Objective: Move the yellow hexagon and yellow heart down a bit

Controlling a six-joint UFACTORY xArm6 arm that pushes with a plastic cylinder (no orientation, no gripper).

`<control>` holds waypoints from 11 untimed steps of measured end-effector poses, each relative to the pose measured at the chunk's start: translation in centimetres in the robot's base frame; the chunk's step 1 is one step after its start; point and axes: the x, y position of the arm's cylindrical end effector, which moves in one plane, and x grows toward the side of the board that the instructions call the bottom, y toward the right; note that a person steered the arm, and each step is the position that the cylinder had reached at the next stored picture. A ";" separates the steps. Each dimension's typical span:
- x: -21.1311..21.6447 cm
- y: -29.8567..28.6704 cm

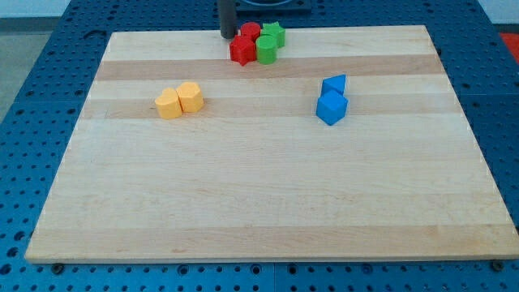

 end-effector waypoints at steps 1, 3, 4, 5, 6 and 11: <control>0.3 -7.5; 5.9 -10.7; 7.1 -7.5; 8.4 -4.3; 10.1 -1.8; 18.5 -6.3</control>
